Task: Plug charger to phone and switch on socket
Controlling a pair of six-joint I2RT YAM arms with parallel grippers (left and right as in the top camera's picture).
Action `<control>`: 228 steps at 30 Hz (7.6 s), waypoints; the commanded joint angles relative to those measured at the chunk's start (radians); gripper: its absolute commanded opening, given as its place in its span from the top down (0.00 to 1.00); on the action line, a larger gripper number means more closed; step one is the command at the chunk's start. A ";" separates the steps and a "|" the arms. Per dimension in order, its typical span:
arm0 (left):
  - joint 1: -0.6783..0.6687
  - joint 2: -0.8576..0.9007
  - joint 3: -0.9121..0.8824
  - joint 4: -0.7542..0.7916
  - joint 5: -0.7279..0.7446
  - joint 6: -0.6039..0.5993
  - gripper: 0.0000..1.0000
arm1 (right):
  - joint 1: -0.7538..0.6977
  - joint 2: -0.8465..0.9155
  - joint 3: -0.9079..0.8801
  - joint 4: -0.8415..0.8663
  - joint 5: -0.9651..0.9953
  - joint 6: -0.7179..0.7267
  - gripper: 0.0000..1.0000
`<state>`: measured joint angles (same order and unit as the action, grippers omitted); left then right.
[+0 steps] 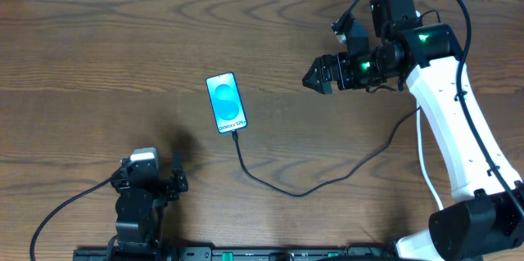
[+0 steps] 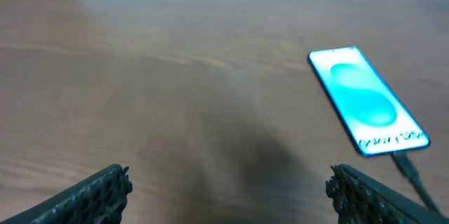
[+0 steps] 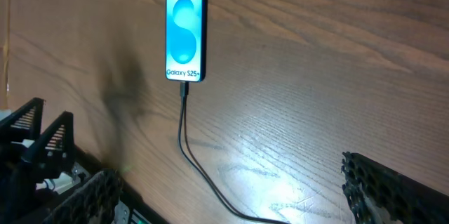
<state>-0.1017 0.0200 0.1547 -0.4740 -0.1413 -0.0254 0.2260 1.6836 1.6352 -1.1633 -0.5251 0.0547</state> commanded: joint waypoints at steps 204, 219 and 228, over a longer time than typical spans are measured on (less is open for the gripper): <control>-0.018 -0.017 -0.022 0.009 -0.013 -0.001 0.07 | -0.494 0.772 0.120 0.634 0.123 0.130 0.99; -0.018 -0.017 -0.022 0.009 -0.013 -0.001 0.07 | -0.494 0.707 0.120 0.588 0.124 0.119 0.99; -0.018 -0.017 -0.022 0.009 -0.013 -0.001 0.07 | -0.494 0.706 0.120 0.603 0.142 0.119 0.99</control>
<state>-0.1143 0.0109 0.1528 -0.4667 -0.1413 -0.0254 -0.3210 2.3425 1.8111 -0.5232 -0.3416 0.1890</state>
